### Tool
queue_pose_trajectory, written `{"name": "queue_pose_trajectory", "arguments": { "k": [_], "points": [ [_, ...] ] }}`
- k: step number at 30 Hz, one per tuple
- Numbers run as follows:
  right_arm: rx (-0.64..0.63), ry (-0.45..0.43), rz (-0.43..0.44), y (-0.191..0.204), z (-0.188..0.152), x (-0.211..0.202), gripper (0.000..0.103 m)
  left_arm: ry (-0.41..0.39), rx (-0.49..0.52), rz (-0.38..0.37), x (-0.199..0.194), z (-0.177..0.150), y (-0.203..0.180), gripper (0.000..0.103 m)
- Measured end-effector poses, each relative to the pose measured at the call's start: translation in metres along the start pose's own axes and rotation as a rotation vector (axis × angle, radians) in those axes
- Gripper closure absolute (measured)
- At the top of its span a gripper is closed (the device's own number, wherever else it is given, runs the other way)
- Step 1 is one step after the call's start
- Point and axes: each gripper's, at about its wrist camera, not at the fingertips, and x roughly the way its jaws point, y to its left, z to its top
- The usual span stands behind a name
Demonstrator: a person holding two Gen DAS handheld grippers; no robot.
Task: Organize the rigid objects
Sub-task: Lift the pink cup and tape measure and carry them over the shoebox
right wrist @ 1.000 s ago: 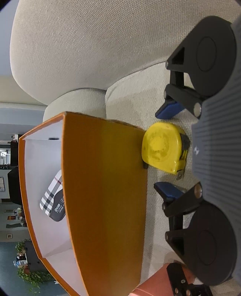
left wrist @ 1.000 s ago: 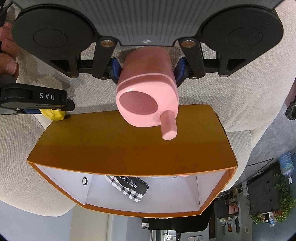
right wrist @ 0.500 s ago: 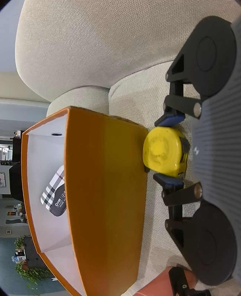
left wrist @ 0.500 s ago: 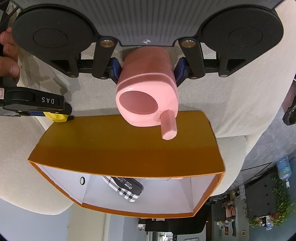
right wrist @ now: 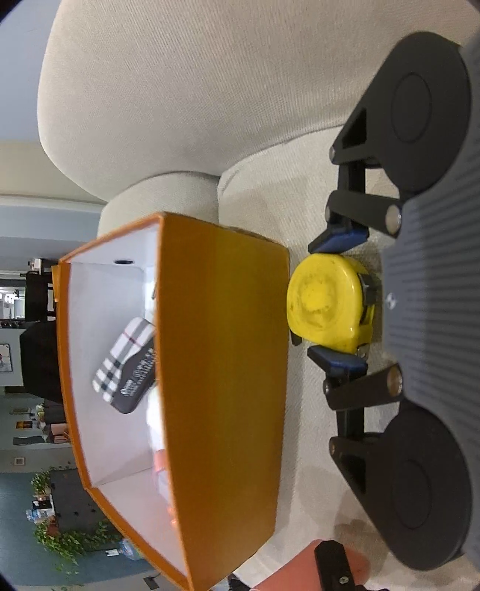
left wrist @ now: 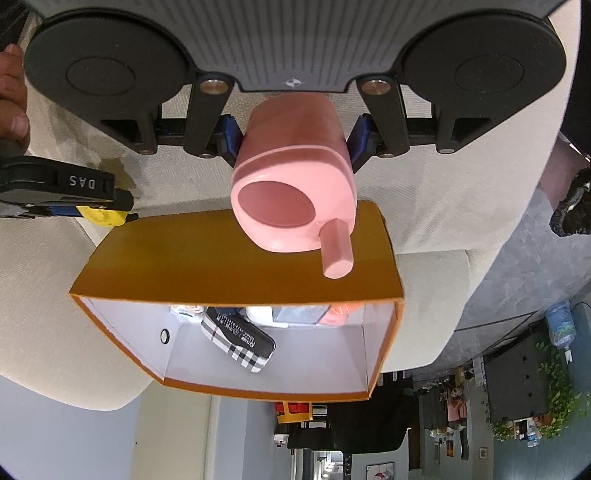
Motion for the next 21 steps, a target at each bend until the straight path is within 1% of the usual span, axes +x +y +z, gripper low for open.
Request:
{"name": "queue_pose_trajectory", "arguments": {
  "k": [5, 12, 16, 21],
  "points": [
    [0.001, -0.029, 0.001, 0.003, 0.001, -0.028, 0.05, 0.0, 0.032, -0.002, -0.015, 0.009, 0.001, 0.039],
    [0.033, -0.028, 0.024, 0.0, 0.012, -0.066, 0.05, -0.024, 0.074, -0.03, -0.048, 0.028, -0.005, 0.039],
    [0.039, -0.055, 0.038, 0.0, 0.029, -0.092, 0.05, -0.056, 0.087, -0.054, -0.07, 0.048, -0.008, 0.039],
    [0.04, -0.119, 0.075, 0.002, 0.059, -0.129, 0.05, -0.126, 0.096, -0.07, -0.104, 0.081, -0.011, 0.039]
  ]
}}
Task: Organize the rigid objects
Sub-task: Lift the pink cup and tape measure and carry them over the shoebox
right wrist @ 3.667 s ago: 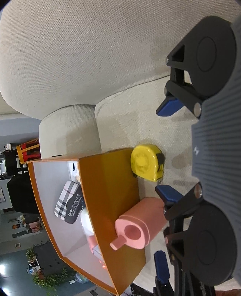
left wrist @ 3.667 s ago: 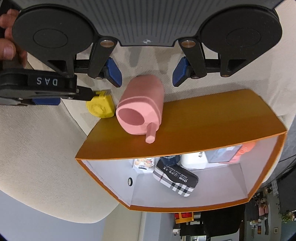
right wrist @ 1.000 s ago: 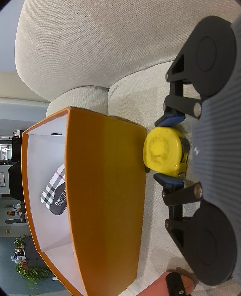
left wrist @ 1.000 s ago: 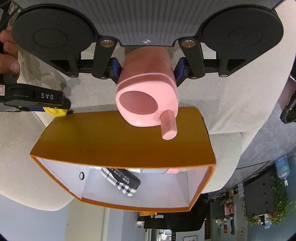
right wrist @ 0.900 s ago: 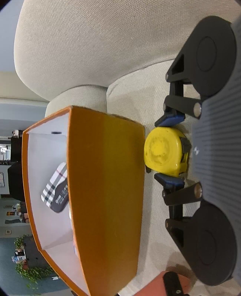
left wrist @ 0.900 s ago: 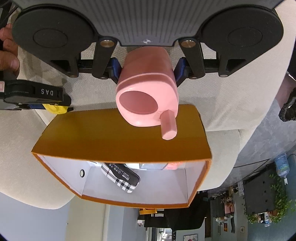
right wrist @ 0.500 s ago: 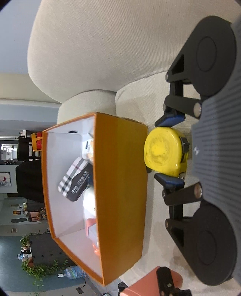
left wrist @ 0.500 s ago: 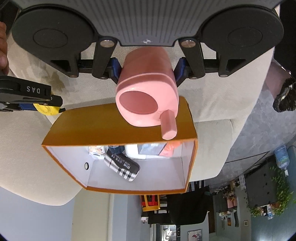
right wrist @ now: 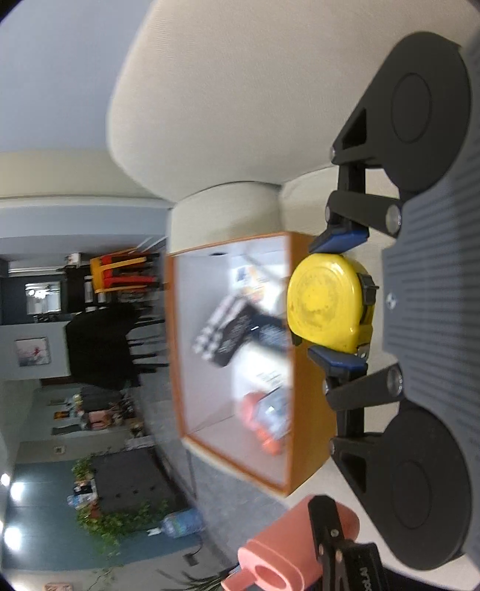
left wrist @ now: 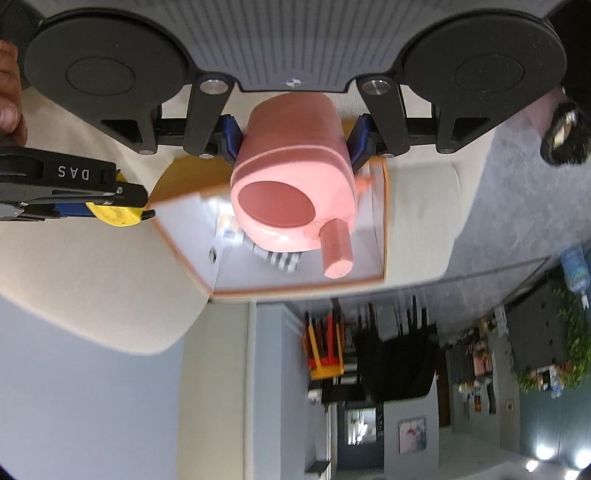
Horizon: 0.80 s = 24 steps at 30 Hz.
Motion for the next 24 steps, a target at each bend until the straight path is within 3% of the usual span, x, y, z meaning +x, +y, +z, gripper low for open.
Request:
{"name": "queue_pose_trajectory", "arguments": {
  "k": [7, 12, 19, 24],
  "points": [
    [-0.029, -0.089, 0.041, 0.012, 0.045, -0.04, 0.05, -0.064, 0.012, -0.046, -0.021, 0.038, -0.003, 0.039],
    [-0.073, -0.101, 0.069, 0.022, 0.062, -0.053, 0.05, -0.06, 0.033, -0.078, -0.006, 0.051, -0.002, 0.039],
    [-0.1, -0.084, 0.077, 0.028, 0.073, -0.031, 0.05, 0.003, 0.047, -0.09, 0.047, 0.057, 0.01, 0.039],
    [-0.111, -0.041, 0.065, 0.028, 0.076, 0.011, 0.05, 0.049, 0.038, -0.107, 0.095, 0.06, 0.02, 0.039]
  ]
}}
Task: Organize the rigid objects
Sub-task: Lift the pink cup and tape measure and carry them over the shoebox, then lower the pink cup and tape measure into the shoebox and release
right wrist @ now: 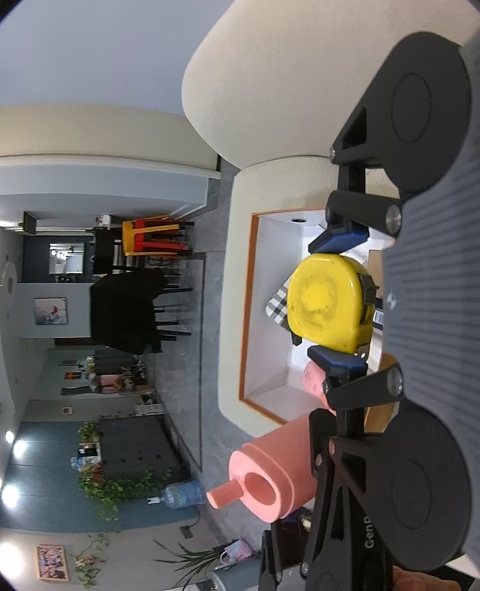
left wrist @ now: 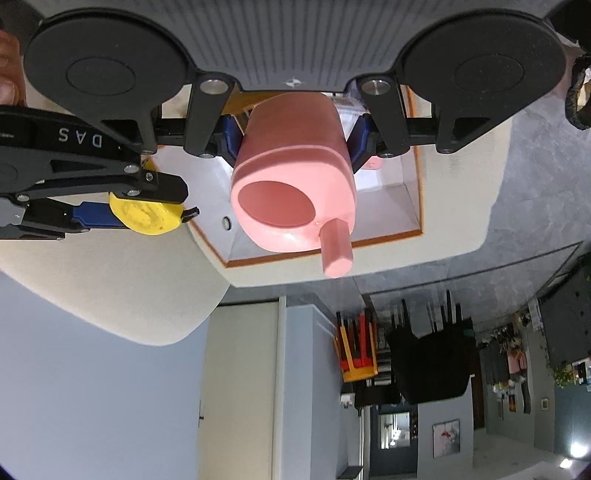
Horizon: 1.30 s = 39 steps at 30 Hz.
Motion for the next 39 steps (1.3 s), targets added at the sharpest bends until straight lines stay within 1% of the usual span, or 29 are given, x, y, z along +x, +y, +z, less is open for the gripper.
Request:
{"name": "queue_pose_trajectory", "arguments": {
  "k": [4, 7, 12, 14, 18, 23, 27, 29, 30, 33, 36, 39],
  "points": [
    [0.003, 0.05, -0.012, -0.006, 0.003, 0.042, 0.05, 0.058, -0.007, 0.006, 0.038, 0.001, 0.01, 0.039],
    [-0.001, 0.085, -0.019, -0.01, 0.004, 0.072, 0.05, 0.085, -0.012, 0.009, 0.063, 0.004, 0.017, 0.039],
    [-0.021, 0.127, -0.033, -0.014, 0.002, 0.115, 0.05, 0.13, -0.013, 0.016, 0.093, 0.005, 0.022, 0.039],
    [-0.024, 0.149, -0.037, -0.015, 0.002, 0.133, 0.05, 0.149, -0.008, 0.031, 0.103, 0.004, 0.021, 0.039],
    [-0.026, 0.193, -0.047, -0.019, 0.0, 0.16, 0.05, 0.198, -0.008, 0.039, 0.129, 0.006, 0.023, 0.039],
    [-0.023, 0.261, -0.05, -0.023, -0.002, 0.194, 0.05, 0.231, -0.043, 0.05, 0.144, 0.008, 0.028, 0.039],
    [-0.027, 0.285, -0.057, -0.024, -0.003, 0.211, 0.05, 0.249, -0.123, 0.037, 0.154, 0.007, 0.04, 0.039],
    [-0.034, 0.3, -0.055, -0.024, -0.003, 0.218, 0.05, 0.259, -0.2, 0.028, 0.158, 0.005, 0.051, 0.039],
    [-0.036, 0.305, -0.055, -0.024, -0.002, 0.22, 0.05, 0.26, -0.26, 0.016, 0.16, 0.003, 0.059, 0.039],
    [-0.032, 0.316, -0.051, -0.026, -0.002, 0.227, 0.05, 0.224, -0.371, 0.005, 0.16, 0.0, 0.074, 0.04],
    [-0.027, 0.323, -0.051, -0.028, -0.003, 0.231, 0.05, 0.207, -0.445, 0.036, 0.159, -0.001, 0.085, 0.04],
    [-0.024, 0.331, -0.05, -0.029, -0.003, 0.234, 0.05, 0.187, -0.523, 0.025, 0.161, -0.005, 0.096, 0.04]
  ]
}}
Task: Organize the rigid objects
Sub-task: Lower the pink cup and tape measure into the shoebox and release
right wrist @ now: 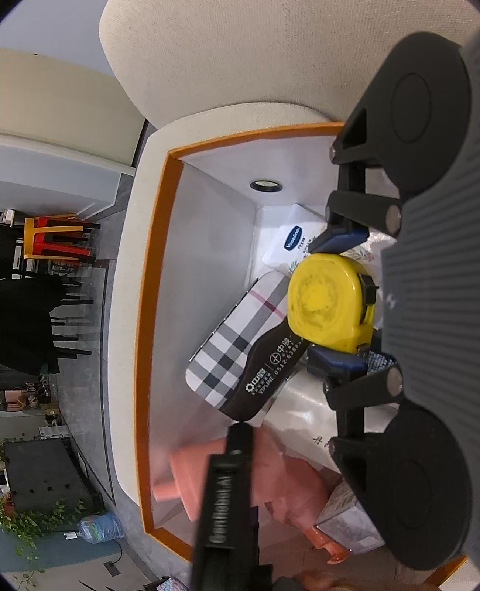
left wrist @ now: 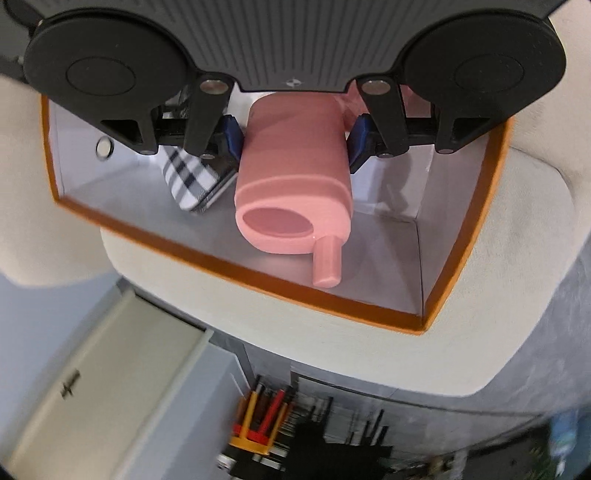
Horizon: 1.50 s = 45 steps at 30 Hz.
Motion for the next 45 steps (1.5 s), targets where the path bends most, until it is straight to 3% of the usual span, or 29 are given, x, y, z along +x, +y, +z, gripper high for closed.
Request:
{"name": "queue_pose_trajectory", "arguments": {
  "k": [7, 11, 24, 41, 45],
  "points": [
    [0.003, 0.036, -0.006, 0.0, 0.008, 0.007, 0.051, 0.058, -0.068, -0.013, 0.006, 0.005, 0.01, 0.031],
    [0.024, 0.028, -0.023, -0.003, 0.013, 0.006, 0.047, 0.054, -0.041, -0.002, 0.0, 0.002, 0.008, 0.03],
    [0.016, 0.006, -0.032, 0.001, 0.01, -0.013, 0.047, -0.015, 0.059, -0.006, -0.032, 0.006, -0.016, 0.027],
    [0.01, -0.071, -0.039, 0.014, 0.006, -0.094, 0.047, -0.064, 0.182, -0.007, -0.103, -0.004, -0.041, 0.027],
    [0.013, -0.107, -0.039, 0.015, 0.008, -0.122, 0.046, -0.094, 0.208, -0.002, -0.124, -0.009, -0.051, 0.023]
  ]
}}
